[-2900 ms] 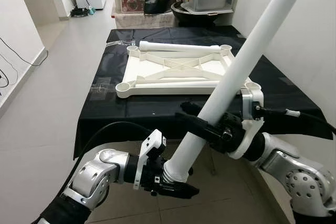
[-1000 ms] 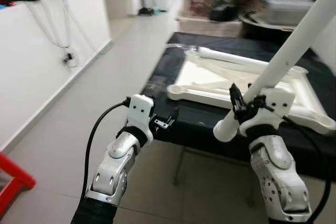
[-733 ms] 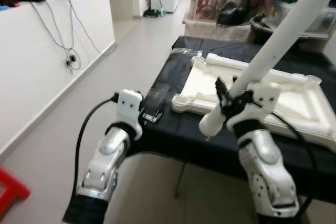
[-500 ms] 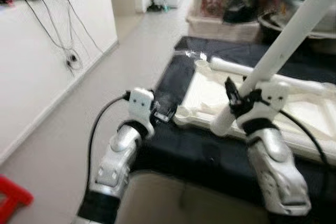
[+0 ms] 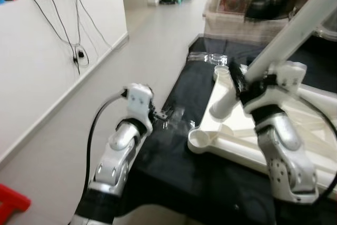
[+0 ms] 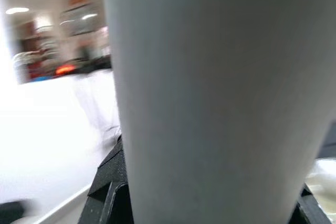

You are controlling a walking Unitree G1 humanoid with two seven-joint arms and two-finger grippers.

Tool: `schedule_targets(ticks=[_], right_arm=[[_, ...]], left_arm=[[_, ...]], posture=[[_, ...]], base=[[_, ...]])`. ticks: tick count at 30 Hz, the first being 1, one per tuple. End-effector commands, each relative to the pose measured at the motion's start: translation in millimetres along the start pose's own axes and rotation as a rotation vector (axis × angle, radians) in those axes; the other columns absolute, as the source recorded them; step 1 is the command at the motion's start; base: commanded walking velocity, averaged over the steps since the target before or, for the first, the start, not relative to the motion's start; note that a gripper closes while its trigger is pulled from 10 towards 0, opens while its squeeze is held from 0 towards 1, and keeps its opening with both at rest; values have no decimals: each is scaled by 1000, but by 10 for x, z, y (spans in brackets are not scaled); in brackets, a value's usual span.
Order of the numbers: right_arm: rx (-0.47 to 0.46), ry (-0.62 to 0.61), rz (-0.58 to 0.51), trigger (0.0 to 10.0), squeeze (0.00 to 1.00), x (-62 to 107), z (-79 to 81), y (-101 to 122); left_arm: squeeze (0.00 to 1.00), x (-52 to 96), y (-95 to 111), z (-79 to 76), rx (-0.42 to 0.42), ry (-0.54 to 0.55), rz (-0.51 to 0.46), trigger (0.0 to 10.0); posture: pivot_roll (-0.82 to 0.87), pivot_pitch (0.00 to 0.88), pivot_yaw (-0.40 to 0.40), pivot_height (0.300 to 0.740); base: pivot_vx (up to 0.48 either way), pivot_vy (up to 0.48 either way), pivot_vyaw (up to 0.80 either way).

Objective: Building children table

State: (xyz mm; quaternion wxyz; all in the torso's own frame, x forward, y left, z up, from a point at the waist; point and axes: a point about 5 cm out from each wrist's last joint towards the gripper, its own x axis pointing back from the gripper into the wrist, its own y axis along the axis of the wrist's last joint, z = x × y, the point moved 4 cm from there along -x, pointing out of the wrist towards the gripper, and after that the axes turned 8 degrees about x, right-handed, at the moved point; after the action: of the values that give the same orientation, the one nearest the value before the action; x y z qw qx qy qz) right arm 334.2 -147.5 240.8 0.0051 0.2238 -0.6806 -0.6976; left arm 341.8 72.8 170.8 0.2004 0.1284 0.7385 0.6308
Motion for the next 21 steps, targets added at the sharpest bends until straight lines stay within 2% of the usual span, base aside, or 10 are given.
schedule_targets(ticks=[1,2,6,7,8,10,13,15,20,21], right_arm=[[-65,129,27,10000,0,-22,134,-39],[-79,197,36,10000,0,-44,170,-50],[-86,241,40,10000,0,-56,192,-52],[-91,286,52,10000,0,-120,174,-70],[-91,286,52,10000,0,-120,174,-70],[-136,368,56,10000,0,-220,167,-67],[-166,413,52,10000,0,-242,181,-65],[-188,450,61,10000,0,-271,190,-107],[-189,467,68,10000,0,-282,196,-120],[-182,476,68,10000,0,-320,170,-117]], left_arm=[[0,61,-44,-101,29,-71,27,10000],[0,126,-98,-168,50,-117,50,10000],[0,175,-132,-215,65,-149,66,10000],[0,274,-208,-297,92,-198,103,10000],[0,274,-208,-297,92,-198,103,10000],[0,443,-289,-462,129,-283,153,10000],[0,506,-286,-560,124,-332,160,10000],[0,563,-196,-734,132,-411,150,10000],[0,585,-155,-792,134,-439,147,10000],[0,628,-132,-824,151,-451,154,10000]], posture=[[138,0,-75,740],[140,0,-81,740],[141,0,-83,740],[145,0,-80,740],[145,0,-80,740],[159,0,-89,740],[162,5,-95,740],[169,49,-104,740],[167,68,-99,740],[168,92,-97,740]], base=[[0,0,0],[0,0,0],[0,0,0],[0,0,0],[0,0,0],[0,0,0],[0,0,0],[0,0,0],[0,0,0],[0,0,0]])
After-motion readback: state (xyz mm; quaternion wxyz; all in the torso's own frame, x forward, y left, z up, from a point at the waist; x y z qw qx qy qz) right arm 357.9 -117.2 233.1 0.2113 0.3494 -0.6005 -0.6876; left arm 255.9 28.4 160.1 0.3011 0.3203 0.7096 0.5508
